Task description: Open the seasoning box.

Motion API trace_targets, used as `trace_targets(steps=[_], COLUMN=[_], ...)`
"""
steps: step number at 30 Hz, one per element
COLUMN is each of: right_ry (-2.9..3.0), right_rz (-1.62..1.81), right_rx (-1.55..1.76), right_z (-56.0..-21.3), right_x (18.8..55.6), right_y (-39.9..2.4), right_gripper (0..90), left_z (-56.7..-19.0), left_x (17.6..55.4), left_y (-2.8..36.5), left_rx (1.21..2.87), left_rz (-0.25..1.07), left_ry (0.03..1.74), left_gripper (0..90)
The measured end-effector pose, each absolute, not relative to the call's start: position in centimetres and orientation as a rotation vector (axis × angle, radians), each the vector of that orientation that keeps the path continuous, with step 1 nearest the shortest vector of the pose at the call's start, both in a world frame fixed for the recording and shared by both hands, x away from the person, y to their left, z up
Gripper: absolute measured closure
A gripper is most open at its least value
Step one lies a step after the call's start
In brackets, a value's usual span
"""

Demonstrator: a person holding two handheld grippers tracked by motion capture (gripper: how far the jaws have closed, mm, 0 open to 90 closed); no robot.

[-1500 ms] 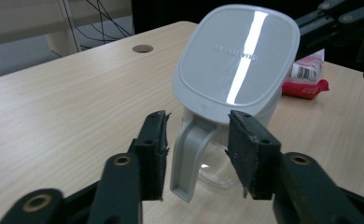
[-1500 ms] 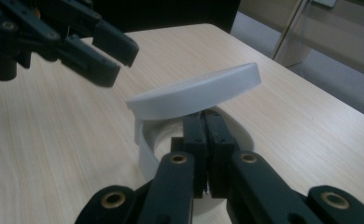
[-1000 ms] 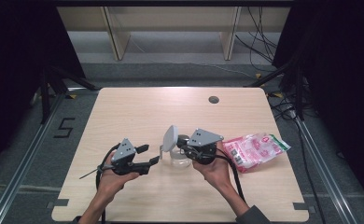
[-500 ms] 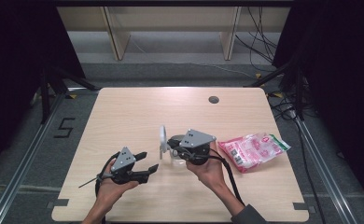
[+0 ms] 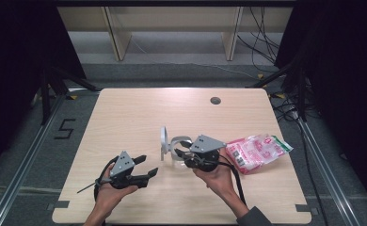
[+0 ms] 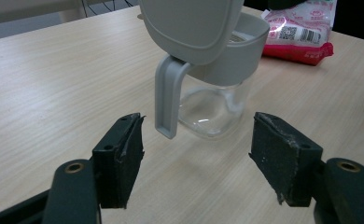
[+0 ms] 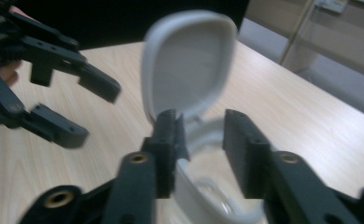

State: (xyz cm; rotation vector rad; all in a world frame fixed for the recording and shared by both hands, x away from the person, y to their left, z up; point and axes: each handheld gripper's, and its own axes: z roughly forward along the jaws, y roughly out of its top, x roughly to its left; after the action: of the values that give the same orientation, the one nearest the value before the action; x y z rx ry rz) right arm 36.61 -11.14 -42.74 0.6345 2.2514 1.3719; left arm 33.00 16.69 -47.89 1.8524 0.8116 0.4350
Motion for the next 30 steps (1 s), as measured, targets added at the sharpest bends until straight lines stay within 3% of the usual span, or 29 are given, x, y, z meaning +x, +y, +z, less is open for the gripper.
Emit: trace_targets(steps=[10, 30], right_ry=[2.194, 2.068], right_rz=[1.378, 1.319], right_rx=[0.835, 1.049], right_z=[-43.6, -44.6], right_x=[35.8, 34.3], right_y=[-15.7, -22.6], right_gripper=[46.2, 40.4], left_z=[-48.5, -49.1], left_x=[32.5, 31.8], left_y=[16.5, 16.4], left_rx=[1.869, 1.894], left_rz=[0.413, 0.381], left_ry=[0.807, 0.797], left_gripper=[33.0, 31.1])
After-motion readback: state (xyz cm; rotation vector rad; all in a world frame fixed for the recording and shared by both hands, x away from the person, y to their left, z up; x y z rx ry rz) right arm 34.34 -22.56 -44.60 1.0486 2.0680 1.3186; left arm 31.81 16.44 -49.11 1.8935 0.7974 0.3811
